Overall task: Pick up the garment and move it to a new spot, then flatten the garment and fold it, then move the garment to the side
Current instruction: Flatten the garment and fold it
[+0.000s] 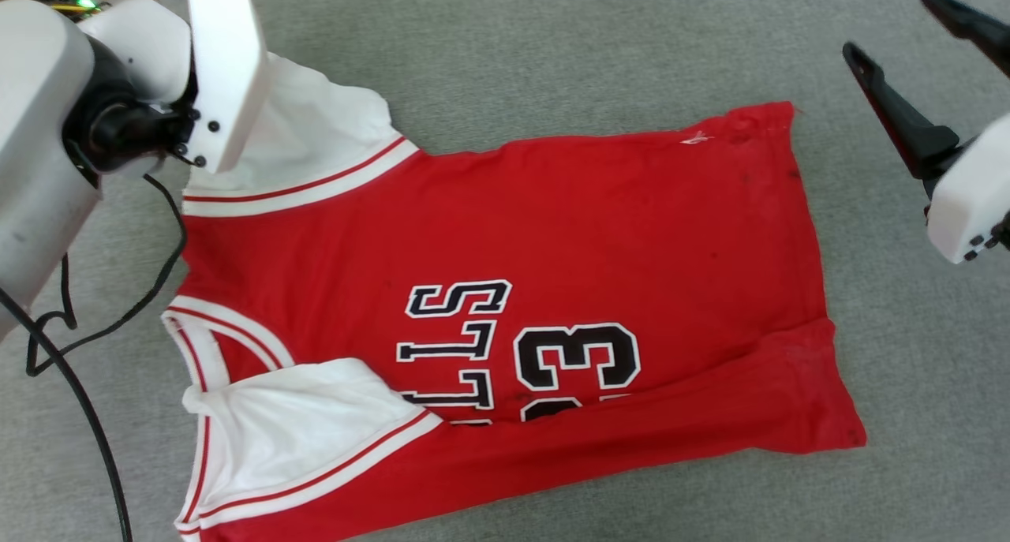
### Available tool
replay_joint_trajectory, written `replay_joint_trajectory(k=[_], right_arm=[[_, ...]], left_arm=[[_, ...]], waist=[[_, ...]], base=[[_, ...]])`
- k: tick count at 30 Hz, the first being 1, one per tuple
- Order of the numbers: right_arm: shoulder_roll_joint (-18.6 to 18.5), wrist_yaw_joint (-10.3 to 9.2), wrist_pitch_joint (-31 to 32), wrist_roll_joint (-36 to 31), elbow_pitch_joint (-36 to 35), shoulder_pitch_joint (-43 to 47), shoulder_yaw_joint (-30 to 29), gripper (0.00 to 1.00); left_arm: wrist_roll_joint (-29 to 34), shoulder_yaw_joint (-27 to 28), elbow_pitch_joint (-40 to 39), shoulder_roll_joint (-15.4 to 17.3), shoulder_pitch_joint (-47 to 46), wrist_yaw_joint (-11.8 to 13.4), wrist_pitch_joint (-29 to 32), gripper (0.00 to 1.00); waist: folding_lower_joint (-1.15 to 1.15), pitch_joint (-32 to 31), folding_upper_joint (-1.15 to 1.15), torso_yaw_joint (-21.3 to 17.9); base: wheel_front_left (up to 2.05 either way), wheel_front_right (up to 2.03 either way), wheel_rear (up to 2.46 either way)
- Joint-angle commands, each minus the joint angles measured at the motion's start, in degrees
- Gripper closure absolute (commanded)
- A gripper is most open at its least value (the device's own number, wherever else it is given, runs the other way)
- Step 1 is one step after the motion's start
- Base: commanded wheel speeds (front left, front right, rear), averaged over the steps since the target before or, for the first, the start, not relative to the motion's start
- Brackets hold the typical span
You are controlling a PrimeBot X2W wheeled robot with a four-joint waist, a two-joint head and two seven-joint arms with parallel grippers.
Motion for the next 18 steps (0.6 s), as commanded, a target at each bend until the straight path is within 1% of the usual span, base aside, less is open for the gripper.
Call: replay_joint_trajectory(k=[1,4,7,9,11,14,17,18], right_arm=[[-0.9,-0.04,3.1,2.0,0.8,-1.5,1.7,0.0],[-4.3,-0.04,14.4,7.7,2.7,-6.3,7.7,0.0],[-6.4,-0.04,24.1,12.3,4.8,-11.3,13.1,0.0],[-6.8,-0.04,29.8,15.2,6.9,-14.0,16.3,0.0],[-5.9,-0.04,34.6,18.2,9.4,-16.6,18.4,0.0],[-4.6,-0.04,39.8,21.4,13.9,-19.6,19.9,0.0],[-3.0,-0.04,41.4,22.1,18.4,-21.5,20.5,0.0],[-2.4,-0.04,41.0,21.9,19.7,-21.9,20.7,0.0]], left_arm=[[-0.3,-0.3,-0.3,-0.3,0.5,-0.1,-0.3,1.0],[-0.4,-1.5,-1.4,-0.4,-0.3,-0.1,-1.1,1.0],[-0.6,-2.5,-2.6,-0.6,-1.3,0.0,-1.9,1.0],[-0.6,-3.1,-3.2,-0.9,-1.9,0.0,-2.6,1.0],[-0.4,-3.8,-3.9,-1.2,-2.8,0.0,-3.1,1.0],[-0.6,-4.7,-4.7,-2.0,-4.3,0.0,-4.0,1.0],[-1.0,-5.2,-5.5,-2.5,-5.7,0.0,-4.7,1.0],[-1.0,-5.4,-5.7,-2.5,-6.2,0.0,-5.0,1.0]], waist=[[0.0,-0.5,0.0,0.9],[0.0,-0.4,0.0,1.9],[0.0,0.2,0.0,2.7],[0.0,1.0,0.0,3.4],[0.0,1.8,0.0,4.1],[0.0,3.1,0.0,5.2],[0.0,4.4,0.0,6.3],[0.0,4.9,0.0,6.6]], base=[[0.0,0.0,0.0],[0.0,0.0,0.0],[0.0,0.0,0.0],[0.0,0.0,0.0],[0.0,0.0,0.0],[0.0,0.0,0.0],[0.0,0.0,0.0],[0.0,0.0,0.0]])
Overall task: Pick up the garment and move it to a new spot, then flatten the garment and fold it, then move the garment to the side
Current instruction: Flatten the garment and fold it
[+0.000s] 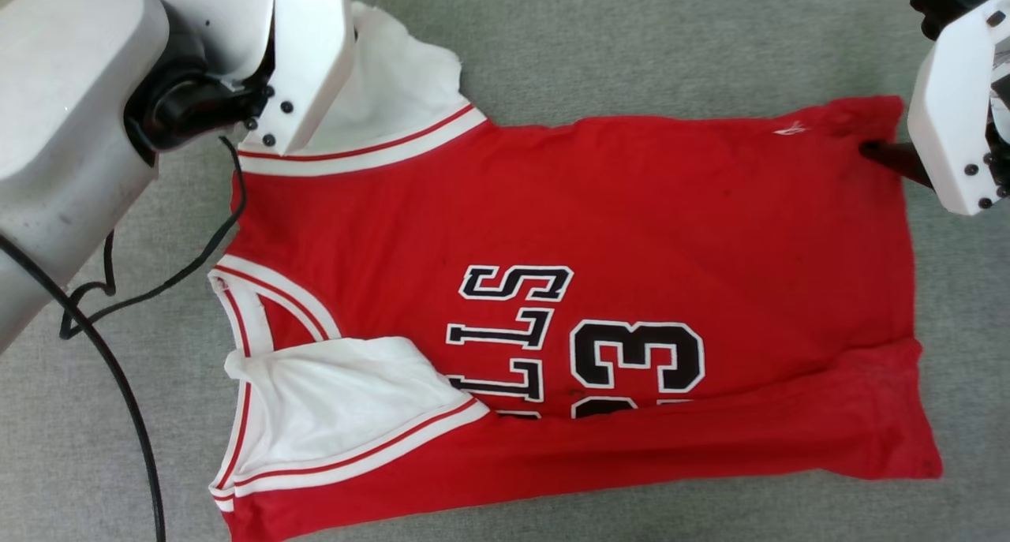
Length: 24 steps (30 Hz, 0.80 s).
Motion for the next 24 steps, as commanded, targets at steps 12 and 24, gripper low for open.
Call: replay_joint_trajectory(k=[12,24], right_arm=[[4.1,-0.03,-7.3,2.3,8.0,1.8,6.6,1.0],[0.0,-0.03,-21.0,7.6,7.3,3.6,9.0,1.0]], left_arm=[[-1.5,-3.0,0.3,1.4,-1.9,0.0,-3.3,1.0],[-4.2,-5.2,-3.8,5.9,3.6,0.0,-9.4,1.0]], waist=[[0.0,1.8,0.0,1.1],[0.0,-7.9,0.0,0.9]], base=[[0.0,0.0,0.0],[0.0,0.0,0.0]])
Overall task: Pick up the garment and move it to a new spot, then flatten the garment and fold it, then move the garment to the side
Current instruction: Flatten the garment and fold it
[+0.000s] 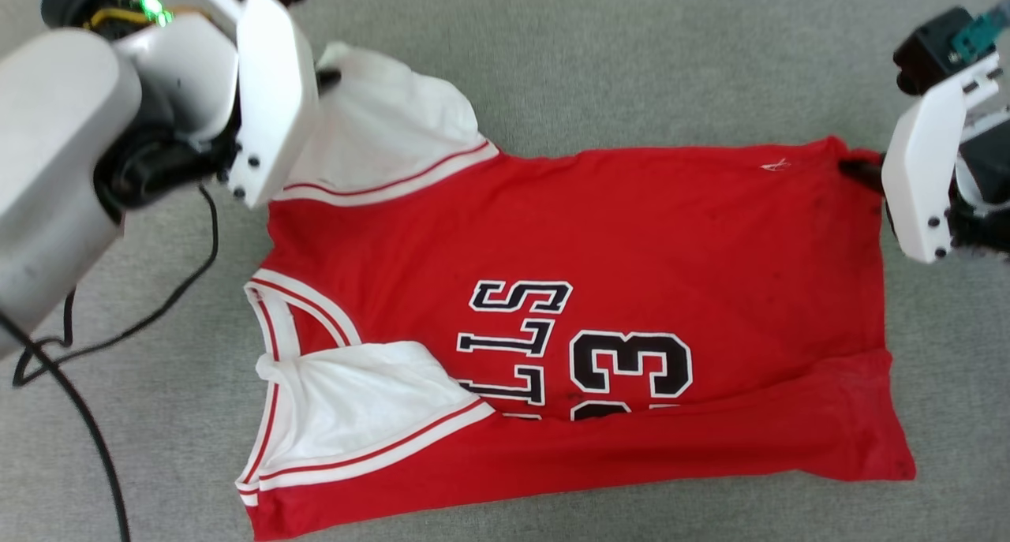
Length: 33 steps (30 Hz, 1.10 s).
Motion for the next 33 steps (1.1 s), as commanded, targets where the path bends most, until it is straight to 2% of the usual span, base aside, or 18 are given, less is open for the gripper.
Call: replay_joint_trajectory(k=[1,10,24,29,33], right_arm=[[-0.4,-0.02,-1.4,0.7,-0.3,1.7,0.6,1.0],[-2.8,-0.02,-7.4,3.5,-2.4,6.6,4.4,1.0],[-7.3,-0.02,-12.5,8.3,-6.4,16.2,9.0,1.0],[-8.0,-0.02,-13.8,9.3,-6.5,19.4,10.1,1.0],[-6.4,-0.02,-14.8,10.2,-5.0,21.5,10.6,1.0]], left_arm=[[-0.6,-0.4,-1.0,0.9,2.0,0.0,-0.6,1.0],[-1.4,-1.7,-7.7,6.3,10.0,1.3,-3.4,1.0],[-1.6,-3.8,-19.3,14.6,27.9,5.5,-4.3,1.0],[-1.2,-4.0,-20.7,14.9,34.4,6.9,-4.5,1.0],[-0.6,-4.1,-19.6,13.2,38.8,7.3,-4.1,1.0]], waist=[[0.0,-2.6,0.0,0.2],[0.0,-8.5,0.0,0.6],[0.0,-14.8,0.0,0.6],[0.0,-14.7,0.0,0.7],[0.0,-13.9,0.0,0.5]], base=[[0.0,0.0,0.0],[0.0,0.0,0.0],[0.0,0.0,0.0],[0.0,0.0,0.0],[0.0,0.0,0.0]])
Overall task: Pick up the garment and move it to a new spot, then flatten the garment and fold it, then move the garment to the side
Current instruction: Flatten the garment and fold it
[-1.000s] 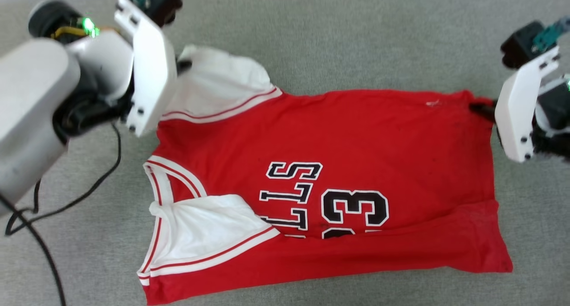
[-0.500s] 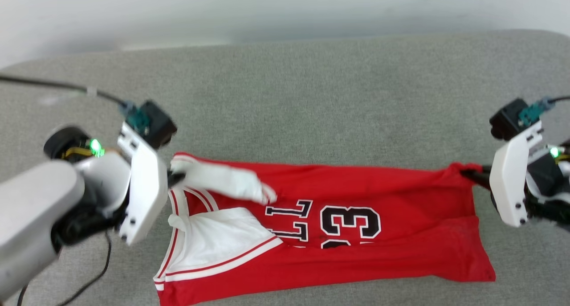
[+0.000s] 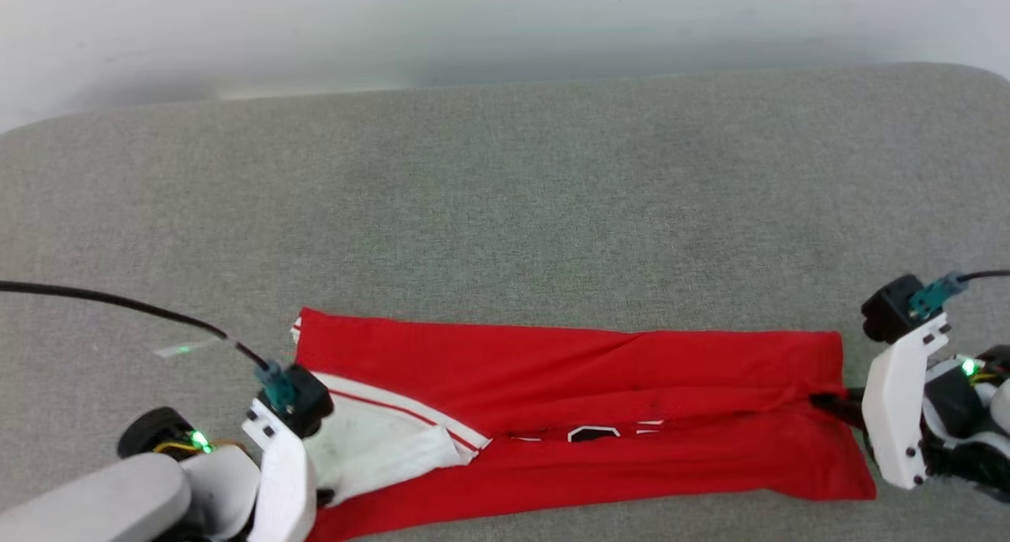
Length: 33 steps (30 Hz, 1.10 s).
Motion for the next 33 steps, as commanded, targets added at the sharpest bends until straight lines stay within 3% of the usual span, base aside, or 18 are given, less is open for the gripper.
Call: replay_joint_trajectory(k=[1,5,6,7,8,12,15,18,23,29,33], right_arm=[[0.7,-0.02,-0.2,0.0,0.5,1.1,0.4,1.0],[2.2,-0.02,-0.5,-0.2,2.5,2.1,1.7,1.0],[2.6,-0.02,-0.7,0.1,2.8,2.3,1.8,1.0],[2.9,-0.02,-1.1,0.4,2.9,2.3,1.7,0.95],[2.9,-0.02,-1.8,0.4,2.7,2.2,1.4,0.0],[0.9,-0.02,-4.1,1.0,-0.1,1.8,0.3,0.0],[-1.1,-0.02,-6.5,1.7,-3.3,2.3,-1.4,0.0],[-3.2,-0.02,-10.4,3.2,-6.0,3.2,-4.8,0.0],[-5.4,-0.02,-16.0,6.1,-5.5,6.7,-10.7,0.0],[-4.1,-0.02,-18.3,11.7,-1.0,11.9,-15.5,0.0],[-2.7,-0.02,-17.9,15.2,1.3,14.7,-17.0,0.0]], left_arm=[[0.0,0.1,0.4,-0.7,0.9,0.1,-0.1,1.0],[0.7,0.1,2.8,-2.5,2.6,0.5,-0.9,1.0],[1.1,0.1,3.3,-2.7,2.6,0.7,-1.2,0.53],[1.8,0.1,3.5,-2.7,2.3,0.6,-1.6,0.0],[2.3,0.4,3.5,-2.8,2.0,0.7,-2.5,0.0],[4.1,1.8,1.8,-1.9,1.1,2.0,-6.1,0.0],[5.8,4.2,-0.6,-1.2,1.1,4.7,-11.5,0.0],[8.8,6.3,-1.7,-0.4,2.6,9.6,-17.8,0.0],[12.7,9.4,-1.6,-1.9,5.4,19.3,-28.6,0.0],[14.4,13.9,0.4,-5.5,10.0,29.7,-41.4,0.0],[15.9,18.0,1.4,-8.2,13.5,35.1,-44.7,0.0]], waist=[[0.0,0.2,0.0,0.0],[0.0,0.4,0.0,-0.1],[0.0,0.3,0.0,-0.1],[0.0,0.1,0.0,-0.1],[0.0,-0.2,0.0,0.0],[0.0,-1.7,0.0,0.1],[0.0,-2.6,0.0,0.2],[0.0,-2.8,0.0,0.3],[0.0,-2.6,0.0,0.5],[0.0,-1.7,0.0,0.9],[0.0,-1.0,0.0,1.5]], base=[[0.0,0.0,0.0],[0.0,0.0,0.0],[0.0,0.0,0.0],[0.0,0.0,0.0],[0.0,0.0,0.0],[0.0,0.0,0.0],[0.0,0.0,0.0],[0.0,0.0,0.0],[0.0,0.0,0.0],[0.0,0.0,0.0],[0.0,0.0,0.0]])
